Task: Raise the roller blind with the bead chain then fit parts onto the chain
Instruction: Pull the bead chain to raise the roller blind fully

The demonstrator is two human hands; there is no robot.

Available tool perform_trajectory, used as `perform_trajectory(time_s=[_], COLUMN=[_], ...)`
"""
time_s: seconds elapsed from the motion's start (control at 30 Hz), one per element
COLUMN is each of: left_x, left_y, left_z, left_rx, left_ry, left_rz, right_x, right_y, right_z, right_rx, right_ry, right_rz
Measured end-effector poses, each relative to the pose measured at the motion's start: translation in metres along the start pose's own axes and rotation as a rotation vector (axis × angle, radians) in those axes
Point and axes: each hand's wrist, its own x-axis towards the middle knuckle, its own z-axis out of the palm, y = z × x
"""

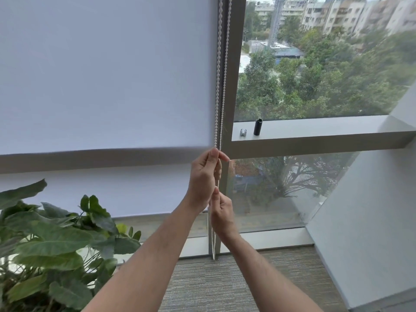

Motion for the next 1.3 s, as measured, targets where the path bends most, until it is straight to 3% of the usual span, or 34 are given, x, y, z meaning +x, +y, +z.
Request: perform_trajectory(time_s=[0.23,0.47,0.73,0.83,0.97,1.17,1.3], left_x=[-0.007,-0.010,-0.038,-0.053,-0.058,-0.064,-0.055], left_y=[-0.003,-0.005,-0.046,-0.069,-0.080,-0.086,-0.083], left_z=[0.000,0.003,-0.008,-0.021,-0.018,-0.016,-0.034], left_rx=[-0.017,-0.044,0.099,0.137,0.189,0.222,0.497], left_ry=[0.124,0.108,0.113,0.108,0.057,-0.093,-0.277], left_rz=[0.047,0.070,-0.086,-0.180,-0.214,-0.253,-0.182], right_x=[0.009,0.054,0.077,0.071,0.063,0.063,0.045], right_y=[-0.011,-0.081,-0.164,-0.158,-0.131,-0.112,-0.089], right_z=[-0.024,-0.035,-0.019,-0.011,-0.007,-0.019,-0.017], right_rx=[0.120,0.199,0.342,0.326,0.169,0.111,0.057], right_ry=[-0.166,-0.048,-0.212,-0.151,0.021,0.098,0.126], right_rz=[0.094,0.030,-0.190,-0.140,-0.246,-0.265,-0.244])
